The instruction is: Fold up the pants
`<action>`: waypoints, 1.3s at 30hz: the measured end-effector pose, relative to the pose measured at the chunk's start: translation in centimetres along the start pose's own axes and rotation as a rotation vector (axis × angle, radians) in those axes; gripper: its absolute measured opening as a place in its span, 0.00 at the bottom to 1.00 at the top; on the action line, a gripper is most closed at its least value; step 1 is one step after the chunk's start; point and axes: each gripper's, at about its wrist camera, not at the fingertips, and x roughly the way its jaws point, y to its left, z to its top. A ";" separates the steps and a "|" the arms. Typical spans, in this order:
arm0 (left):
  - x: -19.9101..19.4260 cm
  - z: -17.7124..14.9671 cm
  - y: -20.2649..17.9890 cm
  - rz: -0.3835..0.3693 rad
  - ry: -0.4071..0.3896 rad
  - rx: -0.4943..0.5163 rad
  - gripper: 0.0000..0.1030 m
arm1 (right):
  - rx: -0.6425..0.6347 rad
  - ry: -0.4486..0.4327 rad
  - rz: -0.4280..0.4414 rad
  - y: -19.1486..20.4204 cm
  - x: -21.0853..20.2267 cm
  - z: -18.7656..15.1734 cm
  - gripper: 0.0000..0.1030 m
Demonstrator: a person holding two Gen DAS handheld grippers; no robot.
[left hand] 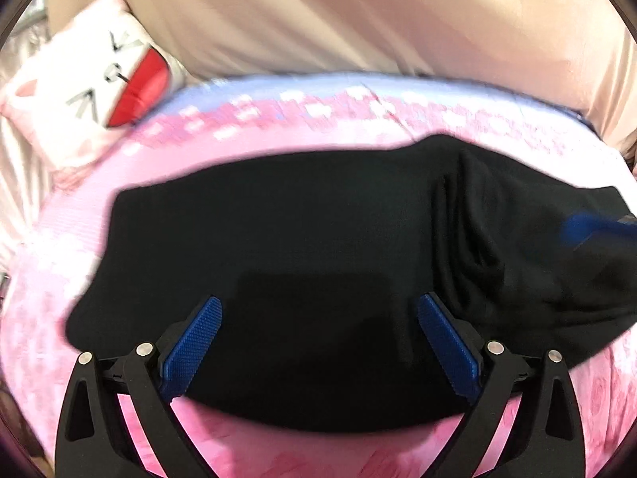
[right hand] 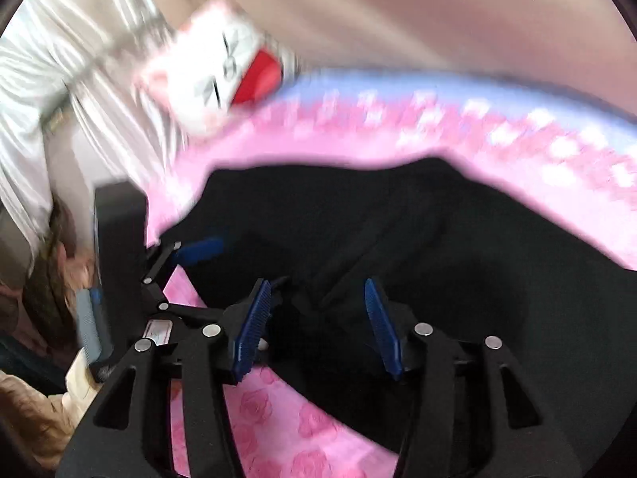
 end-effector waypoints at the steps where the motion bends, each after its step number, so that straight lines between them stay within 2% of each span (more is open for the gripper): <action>1: -1.1 0.3 0.3 -0.008 -0.024 -0.003 0.95 | 0.018 -0.029 -0.026 -0.8 -1.4 -0.2 0.46; 2: -2.1 0.6 0.4 -0.023 -0.052 -0.010 0.95 | 0.041 -0.055 -0.073 -2.0 -2.7 -0.6 0.38; 3: -3.0 1.2 0.3 -0.046 -0.076 -0.015 0.95 | 0.077 -0.075 -0.165 -3.7 -4.0 -1.0 0.30; 5: -4.0 2.8 -1.3 -0.122 -0.113 -0.004 0.95 | 0.143 -0.086 -0.257 -6.7 -5.3 -1.9 0.27; 6: -3.7 3.6 -2.6 -0.160 -0.115 0.005 0.95 | 0.173 -0.091 -0.267 -7.7 -5.6 -2.1 0.25; 8: -1.7 4.9 -5.6 -0.190 -0.079 0.021 0.95 | 0.236 -0.106 -0.267 -9.4 -6.1 -2.7 0.25; 9: -0.6 5.1 -6.7 -0.183 -0.067 0.032 0.95 | 0.269 -0.119 -0.254 -10.2 -6.4 -3.0 0.25; 12: 4.8 4.7 -10.0 -0.014 0.046 0.081 0.95 | 0.298 -0.102 -0.226 -11.9 -5.7 -3.7 0.25; 13: 6.6 3.8 -10.2 0.018 0.101 0.073 0.95 | 0.289 -0.081 -0.302 -13.1 -5.3 -4.4 0.22; 14: 7.0 3.1 -9.6 -0.014 0.086 0.034 0.95 | 0.286 -0.066 -0.398 -14.6 -5.2 -5.2 0.22; 15: 6.9 2.8 -9.1 -0.037 0.073 0.004 0.95 | 0.317 -0.082 -0.395 -15.8 -5.1 -6.0 0.01; 16: 6.8 2.5 -8.6 -0.064 0.083 -0.022 0.95 | 0.392 -0.106 -0.328 -17.0 -5.9 -6.5 0.00; 18: 6.5 1.9 -8.3 -0.062 0.075 -0.029 0.95 | 0.503 -0.144 -0.247 -17.6 -7.5 -6.2 0.02; 19: 6.4 1.7 -8.6 -0.048 0.061 -0.023 0.95 | 0.460 -0.159 -0.246 -16.5 -7.6 -5.3 0.06; 21: 6.5 1.6 -8.9 -0.019 0.036 -0.019 0.95 | 0.341 -0.138 -0.248 -14.5 -6.3 -3.7 0.06; 22: 6.4 1.5 -9.3 0.003 0.020 -0.009 0.95 | 0.314 -0.111 -0.270 -14.7 -5.4 -3.4 0.04; 23: 6.3 1.3 -9.3 0.018 0.007 0.002 0.95 | 0.326 -0.077 -0.348 -16.3 -4.3 -3.5 0.03; 24: 6.2 1.2 -9.5 0.027 -0.004 0.011 0.95 | 0.369 -0.079 -0.348 -18.0 -3.7 -3.9 0.00; 26: 6.0 1.2 -9.3 0.001 -0.011 0.007 0.95 | 0.522 -0.145 -0.208 -21.0 -5.0 -4.7 0.00; 27: 6.2 1.3 -8.8 -0.022 -0.003 -0.012 0.95 | 0.587 -0.179 -0.227 -21.4 -6.5 -4.8 0.00; 29: 6.7 1.3 -7.4 -0.091 0.018 -0.079 0.95 | 0.530 -0.223 -0.318 -19.5 -8.2 -3.9 0.04; 31: 6.8 1.3 -7.1 -0.104 0.016 -0.097 0.95 | 0.411 -0.179 -0.288 -17.1 -7.3 -2.8 0.05; 32: 6.7 1.3 -7.3 -0.098 0.014 -0.091 0.95 | 0.375 -0.139 -0.300 -16.8 -6.4 -2.7 0.02; 33: 6.5 1.3 -7.4 -0.089 0.006 -0.083 0.95 | 0.344 -0.077 -0.364 -17.3 -4.8 -3.0 0.00; 34: 6.2 1.1 -7.4 -0.086 -0.005 -0.082 0.95 | 0.375 -0.103 -0.349 -18.6 -4.4 -3.7 0.00; 36: 4.9 0.9 -6.4 -0.058 -0.022 -0.104 0.95 | 0.514 -0.134 -0.291 -19.4 -5.7 -3.9 0.00; 38: 2.6 0.3 -3.9 -0.035 -0.061 -0.135 0.95 | 0.443 -0.145 -0.327 -16.7 -6.2 -2.5 0.06; 39: 1.5 0.0 -2.3 -0.029 -0.079 -0.161 0.95 | 0.339 -0.129 -0.335 -13.9 -5.7 -1.3 0.06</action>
